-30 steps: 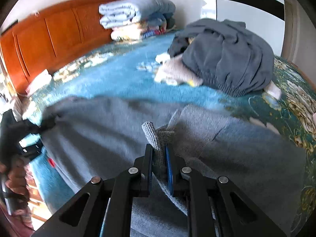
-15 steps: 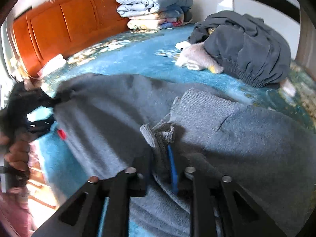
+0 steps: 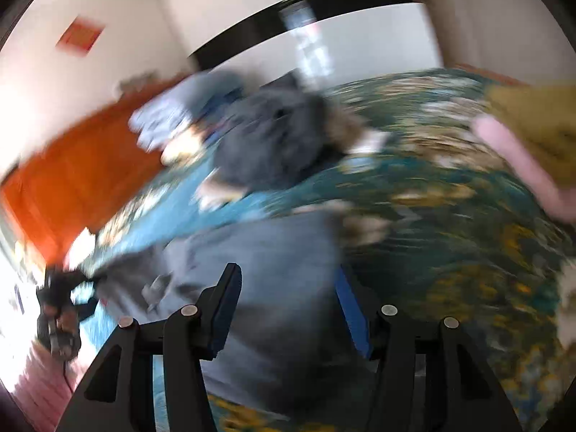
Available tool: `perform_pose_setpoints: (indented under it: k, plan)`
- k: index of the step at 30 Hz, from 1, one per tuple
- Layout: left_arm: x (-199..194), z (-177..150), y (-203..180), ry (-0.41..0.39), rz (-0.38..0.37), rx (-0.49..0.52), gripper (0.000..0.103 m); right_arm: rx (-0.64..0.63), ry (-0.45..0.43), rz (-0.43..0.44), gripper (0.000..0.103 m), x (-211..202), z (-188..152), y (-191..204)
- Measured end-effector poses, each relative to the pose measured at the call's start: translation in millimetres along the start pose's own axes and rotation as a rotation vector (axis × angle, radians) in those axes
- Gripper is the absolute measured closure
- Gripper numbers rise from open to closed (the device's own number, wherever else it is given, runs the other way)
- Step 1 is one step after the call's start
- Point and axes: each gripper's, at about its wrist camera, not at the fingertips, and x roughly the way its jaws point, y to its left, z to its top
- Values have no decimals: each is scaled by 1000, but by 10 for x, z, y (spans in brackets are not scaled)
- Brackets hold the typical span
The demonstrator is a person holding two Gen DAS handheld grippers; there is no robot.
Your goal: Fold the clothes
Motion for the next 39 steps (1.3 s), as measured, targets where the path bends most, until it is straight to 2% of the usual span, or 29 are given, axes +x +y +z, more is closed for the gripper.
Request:
perform_pose_setpoints:
  k: [2, 6, 10, 12, 15, 18, 20, 22, 26, 29, 35, 38, 39]
  plan:
    - [-163, -61, -388, -36, 18, 130, 76, 59, -49, -26, 47, -180, 32, -266]
    - [-603, -417, -1453, -130, -34, 465, 76, 211, -144, -42, 47, -435, -89, -862]
    - [-789, -1142, -2422, -170, -112, 769, 76, 331, -132, -51, 47, -434, -159, -1188]
    - [-739, -1546, -2754, -179, -108, 901, 76, 374, -129, -42, 47, -419, -157, -1272]
    - [-454, -2244, -3072, -160, -48, 1096, 76, 367, -147, -38, 47, -470, -159, -1252]
    - [-58, -2889, -3129, -71, 17, 1242, 76, 374, -154, -40, 47, -491, -165, -1272]
    - [189, -3210, -3063, 0, 73, 1303, 76, 399, -152, -39, 47, -489, -186, -1328]
    - [376, -3494, -2978, 37, 130, 1376, 76, 434, -141, -53, 47, -476, -209, -1395]
    - [519, -3898, -2865, 27, 206, 1509, 76, 502, -124, -33, 47, -447, -244, -1516]
    - [534, -3982, -2842, -10, 238, 1547, 76, 496, -114, -31, 47, -427, -241, -1506]
    - [587, -4006, -2823, -7, 259, 1540, 70, 487, -92, -16, 47, -361, -257, -1485]
    - [548, -4032, -2804, 12, 248, 1544, 58, 483, -91, -19, 47, -360, -262, -1480]
    - [521, -4021, -2803, 28, 229, 1532, 48, 480, -89, -21, 47, -357, -264, -1476]
